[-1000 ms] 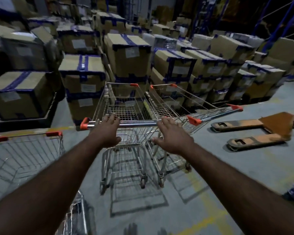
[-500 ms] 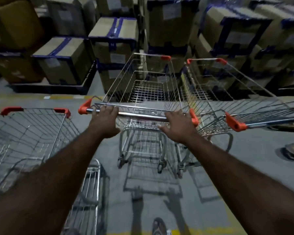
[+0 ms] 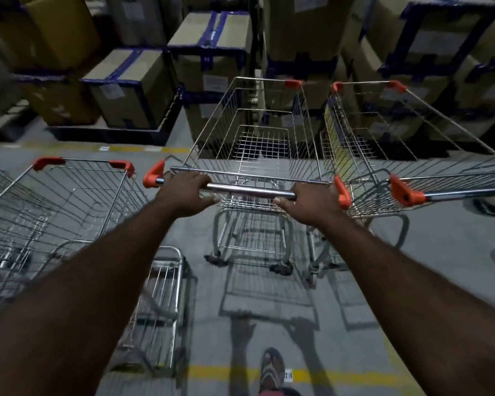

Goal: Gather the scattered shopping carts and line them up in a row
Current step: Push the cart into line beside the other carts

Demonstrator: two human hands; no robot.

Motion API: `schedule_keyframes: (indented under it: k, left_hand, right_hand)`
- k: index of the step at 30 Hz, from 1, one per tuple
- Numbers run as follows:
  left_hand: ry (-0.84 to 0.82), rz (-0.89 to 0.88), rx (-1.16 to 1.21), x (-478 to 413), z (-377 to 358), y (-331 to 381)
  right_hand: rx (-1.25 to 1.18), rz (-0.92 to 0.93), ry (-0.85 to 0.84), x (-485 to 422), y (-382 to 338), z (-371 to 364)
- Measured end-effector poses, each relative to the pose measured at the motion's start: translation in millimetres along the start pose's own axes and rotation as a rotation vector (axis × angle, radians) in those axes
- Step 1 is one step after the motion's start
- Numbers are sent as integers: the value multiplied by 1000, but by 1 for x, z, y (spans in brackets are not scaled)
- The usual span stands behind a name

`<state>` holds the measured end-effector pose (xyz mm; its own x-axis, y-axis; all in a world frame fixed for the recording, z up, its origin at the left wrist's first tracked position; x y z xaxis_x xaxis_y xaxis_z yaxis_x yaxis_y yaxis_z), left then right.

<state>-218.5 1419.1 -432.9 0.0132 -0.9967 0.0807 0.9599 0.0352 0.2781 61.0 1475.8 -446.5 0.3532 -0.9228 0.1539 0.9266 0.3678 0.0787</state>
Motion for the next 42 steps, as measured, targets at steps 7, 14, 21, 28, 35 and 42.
schedule_keyframes:
  k: [7, 14, 21, 28, 35, 42]
  left_hand:
    - [-64, 91, -25, 56, 6, -36]
    - [-140, 82, -18, 91, 1, -47]
    - [-164, 71, 5, 128, 4, -60]
    - [-125, 41, -10, 173, 3, -72]
    - [-74, 71, 26, 227, 11, -74]
    - [5, 104, -139, 264, 6, -91]
  right_hand:
    - [-60, 38, -40, 54, -9, 2]
    - [106, 43, -101, 95, 7, 3]
    - [111, 6, -32, 144, -26, 2]
    - [101, 9, -40, 173, -47, -5]
    - [94, 56, -42, 207, -67, -5]
    - [80, 82, -82, 237, -71, -7]
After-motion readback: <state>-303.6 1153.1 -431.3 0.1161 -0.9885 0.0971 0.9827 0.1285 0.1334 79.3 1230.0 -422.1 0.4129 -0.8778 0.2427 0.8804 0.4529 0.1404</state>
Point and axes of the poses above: each hand's wrist, its own x-axis away from the middle knuckle, its own z-axis out of the back of the hand, y = z × x, the point moved 8 cm from there along -x, towards the middle knuckle, and after that the axes turned 10 degrees about x, right-handed, at the moved point
